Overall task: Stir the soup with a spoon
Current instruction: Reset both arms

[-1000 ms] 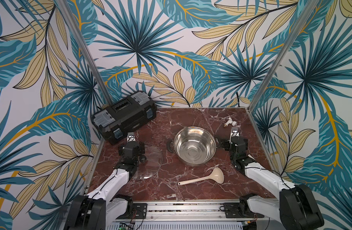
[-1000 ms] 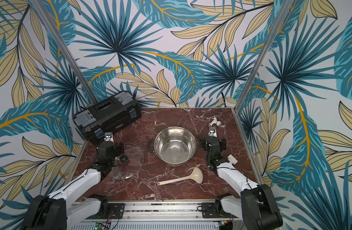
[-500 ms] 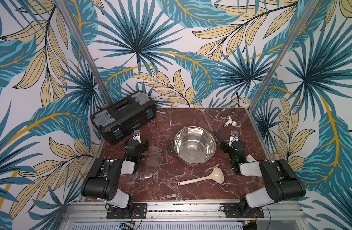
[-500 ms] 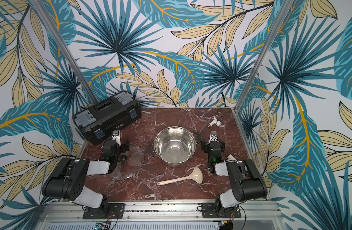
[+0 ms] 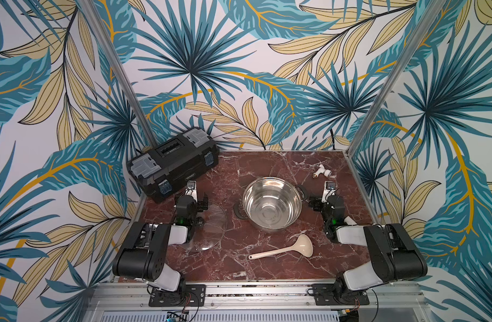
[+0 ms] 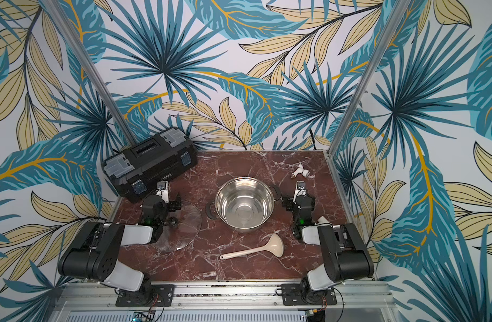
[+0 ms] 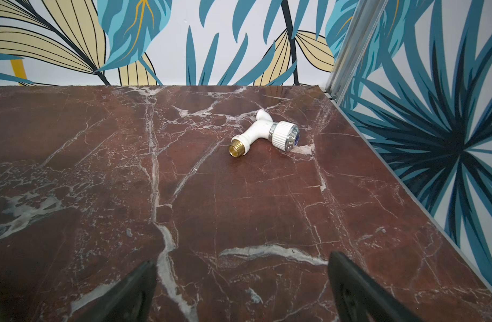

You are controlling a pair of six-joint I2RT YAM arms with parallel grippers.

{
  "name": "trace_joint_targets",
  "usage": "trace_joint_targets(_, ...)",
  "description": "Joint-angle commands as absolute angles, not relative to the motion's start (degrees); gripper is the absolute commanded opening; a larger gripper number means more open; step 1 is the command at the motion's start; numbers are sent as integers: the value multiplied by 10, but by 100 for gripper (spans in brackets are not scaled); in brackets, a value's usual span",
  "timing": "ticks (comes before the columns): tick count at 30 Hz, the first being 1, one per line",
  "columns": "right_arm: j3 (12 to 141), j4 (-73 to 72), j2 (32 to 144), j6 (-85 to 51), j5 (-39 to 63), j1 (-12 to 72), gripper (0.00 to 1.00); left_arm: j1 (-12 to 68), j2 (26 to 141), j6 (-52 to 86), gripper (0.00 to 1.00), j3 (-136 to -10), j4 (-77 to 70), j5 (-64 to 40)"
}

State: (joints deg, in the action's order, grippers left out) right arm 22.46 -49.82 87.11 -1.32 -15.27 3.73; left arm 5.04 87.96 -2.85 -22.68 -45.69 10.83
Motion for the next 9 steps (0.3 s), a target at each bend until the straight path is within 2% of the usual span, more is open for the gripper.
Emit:
trace_joint_targets(1,228,-501,865,-20,-147,35,99,46,871,-34,100,-234,-471,101)
trace_joint_targets(9,228,-501,866,-20,-147,35,100,43,871,-34,100,-235,-468,94)
